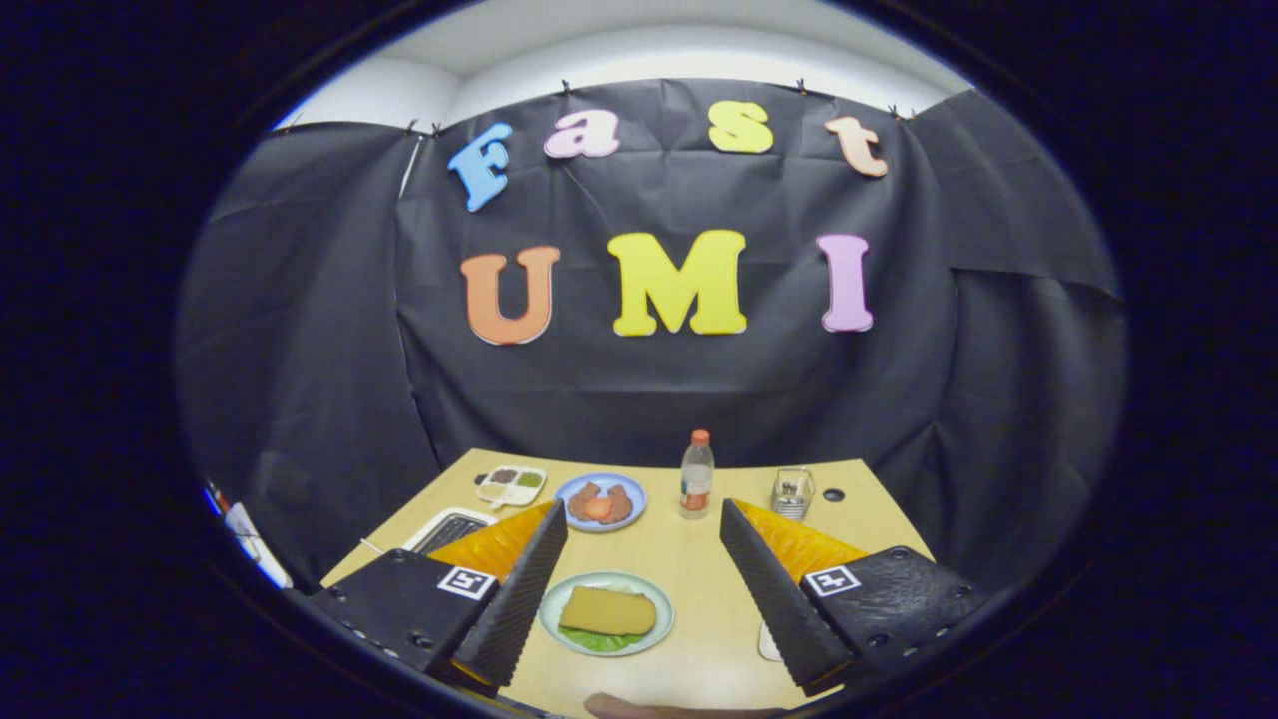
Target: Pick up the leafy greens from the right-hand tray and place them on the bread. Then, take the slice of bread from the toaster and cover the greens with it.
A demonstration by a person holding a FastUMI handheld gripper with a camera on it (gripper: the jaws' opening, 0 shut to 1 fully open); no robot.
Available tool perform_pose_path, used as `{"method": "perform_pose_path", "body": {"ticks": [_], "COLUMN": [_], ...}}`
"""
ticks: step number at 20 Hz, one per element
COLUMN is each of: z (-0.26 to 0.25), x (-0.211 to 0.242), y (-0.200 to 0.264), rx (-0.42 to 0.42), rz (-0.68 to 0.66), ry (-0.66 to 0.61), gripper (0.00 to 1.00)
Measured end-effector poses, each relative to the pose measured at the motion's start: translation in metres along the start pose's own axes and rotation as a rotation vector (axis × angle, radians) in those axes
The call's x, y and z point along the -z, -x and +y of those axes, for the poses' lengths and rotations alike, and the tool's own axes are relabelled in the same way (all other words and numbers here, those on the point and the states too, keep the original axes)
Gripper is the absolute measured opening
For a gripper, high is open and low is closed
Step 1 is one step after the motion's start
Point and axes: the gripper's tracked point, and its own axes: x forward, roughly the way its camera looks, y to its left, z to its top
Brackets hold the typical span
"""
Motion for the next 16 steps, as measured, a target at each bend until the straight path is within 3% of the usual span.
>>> {"method": "perform_pose_path", "body": {"ticks": [6, 10, 16], "z": [0.001, 0.006, -0.006], "x": [-0.064, -0.067, -0.068], "y": [0.064, 0.094, 0.112], "rx": [0.041, 0.036, 0.104], "rz": [-0.160, -0.196, -0.234], "ry": [-0.002, 0.010, 0.077], "gripper": [0.96, 0.96, 0.96]}}
